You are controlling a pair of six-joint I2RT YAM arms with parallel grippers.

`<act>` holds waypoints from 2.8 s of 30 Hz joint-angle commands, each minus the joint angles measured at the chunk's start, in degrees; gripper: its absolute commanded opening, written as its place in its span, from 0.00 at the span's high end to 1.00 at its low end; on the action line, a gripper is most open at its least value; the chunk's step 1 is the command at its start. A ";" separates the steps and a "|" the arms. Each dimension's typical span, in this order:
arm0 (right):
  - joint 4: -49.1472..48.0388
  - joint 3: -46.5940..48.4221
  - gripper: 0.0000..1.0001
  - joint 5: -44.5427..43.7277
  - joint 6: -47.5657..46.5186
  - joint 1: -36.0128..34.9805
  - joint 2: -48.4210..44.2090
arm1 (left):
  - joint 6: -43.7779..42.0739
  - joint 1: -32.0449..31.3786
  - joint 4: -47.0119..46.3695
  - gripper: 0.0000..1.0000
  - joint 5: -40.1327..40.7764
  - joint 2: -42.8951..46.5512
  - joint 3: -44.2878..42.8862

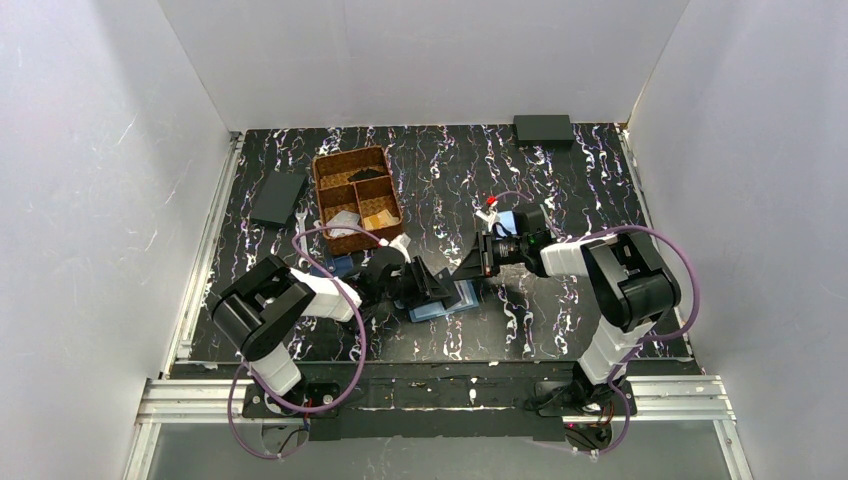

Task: Take the credit cards out of the card holder
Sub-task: Remove the credit card from the card holder.

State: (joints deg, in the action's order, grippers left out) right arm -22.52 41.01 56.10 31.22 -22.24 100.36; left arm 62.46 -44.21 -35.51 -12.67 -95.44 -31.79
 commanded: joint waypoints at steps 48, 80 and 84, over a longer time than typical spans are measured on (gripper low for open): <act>-2.76 2.40 0.99 17.35 1.76 -0.84 0.50 | 12.25 5.65 -45.56 0.78 -8.07 -4.27 11.93; 13.21 7.33 0.76 18.25 -11.43 -0.94 2.61 | 1.06 6.38 -46.34 1.00 -10.63 1.12 16.48; 13.34 7.32 0.82 18.17 -11.61 -0.46 2.56 | 0.44 7.61 -46.32 1.00 -12.13 2.23 17.71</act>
State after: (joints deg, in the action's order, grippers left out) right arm -9.93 46.72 72.29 20.82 -23.29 102.48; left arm 65.69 -38.06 -79.64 -23.20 -96.49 -15.38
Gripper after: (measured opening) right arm 0.210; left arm 0.021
